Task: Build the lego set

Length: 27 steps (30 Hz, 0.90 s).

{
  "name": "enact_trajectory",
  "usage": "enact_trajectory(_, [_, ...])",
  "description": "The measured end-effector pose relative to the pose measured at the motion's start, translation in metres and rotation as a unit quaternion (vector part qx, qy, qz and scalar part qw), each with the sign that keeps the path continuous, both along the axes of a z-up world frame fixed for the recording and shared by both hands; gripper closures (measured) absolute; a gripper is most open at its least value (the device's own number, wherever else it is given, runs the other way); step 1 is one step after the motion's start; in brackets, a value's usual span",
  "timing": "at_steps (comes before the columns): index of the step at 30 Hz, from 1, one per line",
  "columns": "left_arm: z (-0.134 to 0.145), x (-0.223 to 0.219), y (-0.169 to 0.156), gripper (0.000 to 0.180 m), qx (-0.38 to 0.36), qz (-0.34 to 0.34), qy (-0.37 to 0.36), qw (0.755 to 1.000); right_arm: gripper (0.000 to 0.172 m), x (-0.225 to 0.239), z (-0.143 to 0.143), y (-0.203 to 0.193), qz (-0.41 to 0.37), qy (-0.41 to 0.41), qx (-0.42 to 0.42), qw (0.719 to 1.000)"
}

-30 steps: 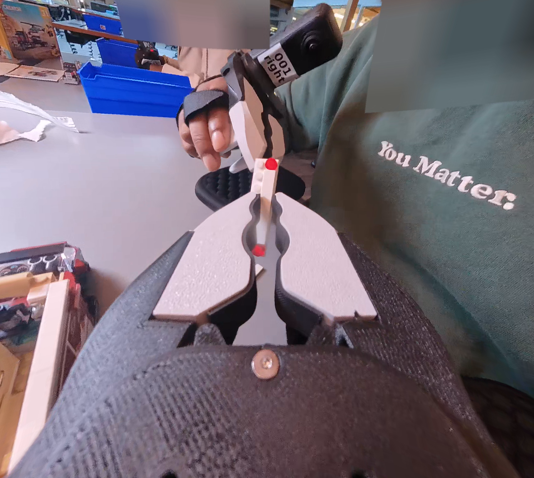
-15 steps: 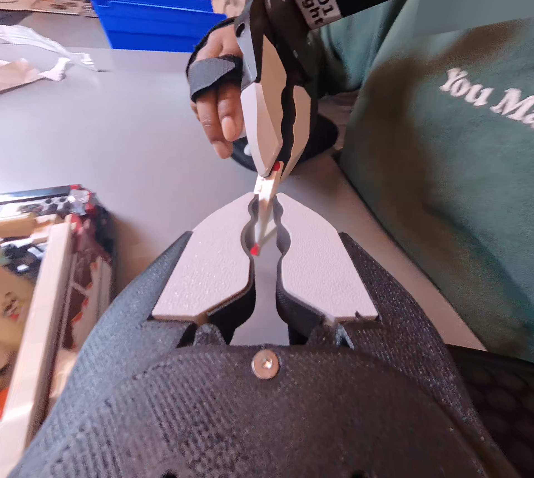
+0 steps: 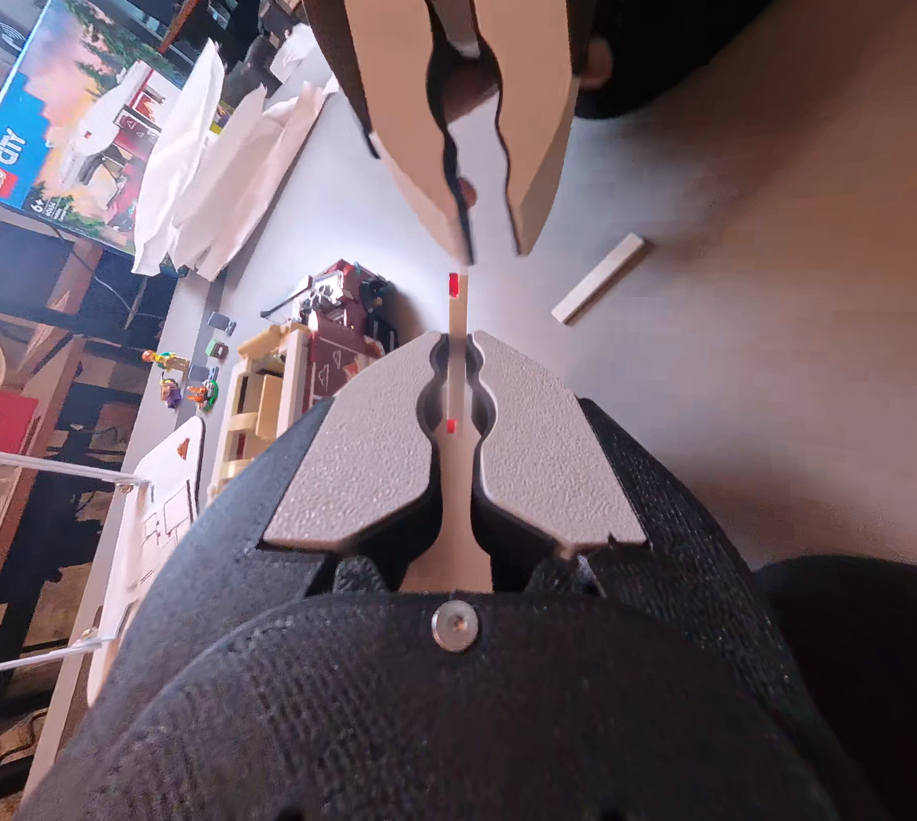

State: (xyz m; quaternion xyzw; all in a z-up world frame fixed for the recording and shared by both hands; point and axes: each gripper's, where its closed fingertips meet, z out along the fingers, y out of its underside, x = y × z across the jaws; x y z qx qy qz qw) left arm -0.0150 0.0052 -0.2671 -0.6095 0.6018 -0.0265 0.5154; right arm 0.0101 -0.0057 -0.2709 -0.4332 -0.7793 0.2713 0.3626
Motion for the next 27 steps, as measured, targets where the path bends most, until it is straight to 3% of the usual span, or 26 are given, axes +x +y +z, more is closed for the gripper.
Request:
enact_trajectory(3, [-0.005,-0.003,-0.002,0.174,0.005,-0.006,0.005,1.000,0.154,0.016,-0.022,-0.010,0.024,-0.104,-0.052,0.993])
enact_trajectory(7, [-0.010,-0.007,0.000,0.174,0.024,-0.005,0.027,0.999,0.148,0.019,-0.039,-0.019,-0.019,-0.199,-0.130,0.971])
enact_trajectory(13, [-0.012,-0.008,-0.007,0.173,0.021,-0.017,0.019,0.999,0.155,0.006,-0.047,-0.015,-0.060,-0.233,-0.096,0.966])
enact_trajectory(18, [-0.014,-0.005,-0.015,0.173,0.024,-0.042,0.014,0.999,0.165,0.007,-0.047,-0.009,-0.028,-0.255,-0.076,0.963])
enact_trajectory(27, [-0.024,-0.002,-0.018,0.172,0.027,-0.055,0.030,0.998,0.165,0.007,-0.046,-0.007,0.008,-0.239,-0.080,0.968])
